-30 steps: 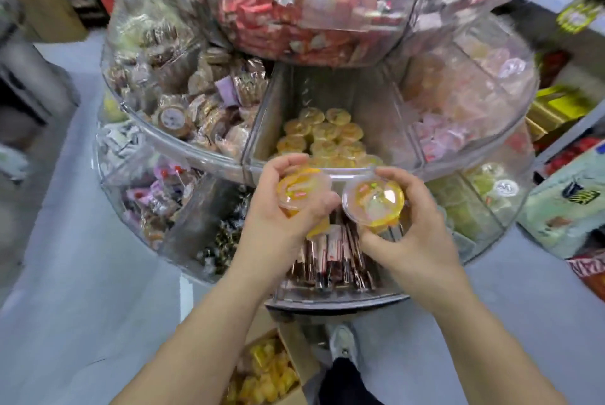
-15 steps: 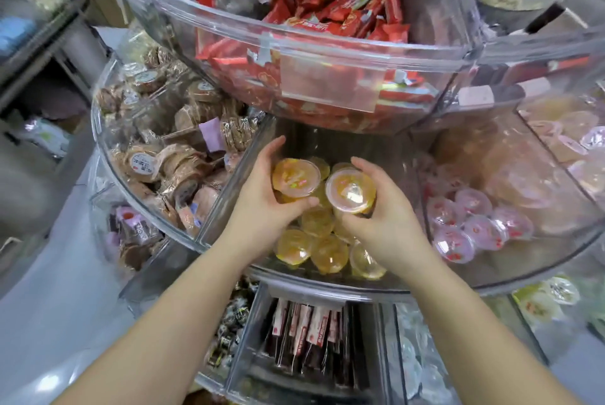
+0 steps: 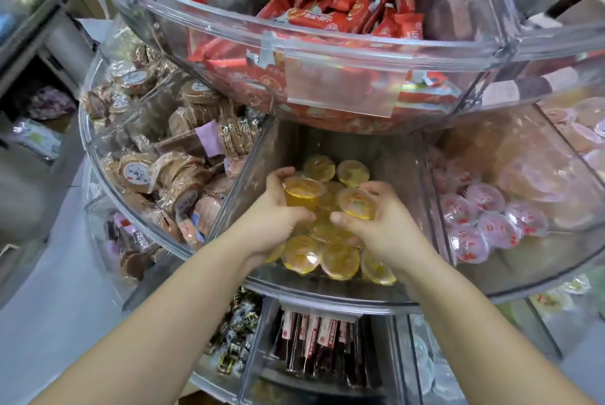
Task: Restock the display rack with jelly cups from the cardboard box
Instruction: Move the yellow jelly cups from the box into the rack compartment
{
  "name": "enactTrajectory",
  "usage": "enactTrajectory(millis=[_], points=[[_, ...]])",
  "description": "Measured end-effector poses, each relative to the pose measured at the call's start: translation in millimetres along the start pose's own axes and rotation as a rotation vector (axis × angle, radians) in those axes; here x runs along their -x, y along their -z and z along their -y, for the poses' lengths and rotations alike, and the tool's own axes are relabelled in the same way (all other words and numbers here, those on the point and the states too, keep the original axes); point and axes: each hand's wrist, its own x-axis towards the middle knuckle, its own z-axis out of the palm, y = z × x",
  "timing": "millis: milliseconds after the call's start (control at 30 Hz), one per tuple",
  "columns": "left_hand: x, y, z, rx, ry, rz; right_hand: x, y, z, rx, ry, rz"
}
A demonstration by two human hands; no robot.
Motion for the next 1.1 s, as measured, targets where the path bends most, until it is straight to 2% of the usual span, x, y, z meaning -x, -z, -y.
enactTrajectory(millis=[100,200,267,400,500,633,1100], points=[[-9.5,-4.8,-7.2,-0.174,-0.101,-0.105,-16.6,2.5,3.1,0.107,0.063,-0.064],[-27.0,-15.3,-19.0,-0.201,-0.182,-0.185,-48.1,-3.4,9.4,0.233,0.062,-0.121],[-43.3,-23.4,-21.3,-0.217,-0.215,-0.248,-65.1,-10.3,14.0,0.204,0.035,-0.224],[-65.2,-27.8,-8.0,-0.247,-0.125,-0.338,-75.3,-21.1,12.5,0.107,-0.025,-0.347],[-74.3,-24.0,2.4,-0.420,-0.097,-0.379,-74.9,-25.3,1.9,0.057,-0.071,-0.378],[-78.4,-27.1,2.1,-0.517,-0.117,-0.422,-72.9,-31.1,-6.3,-0.024,-0.139,-0.380],[-80.8,-37.7,-1.8,-0.577,-0.022,-0.551,-69.1,-31.6,-1.9,0.143,-0.116,-0.399]])
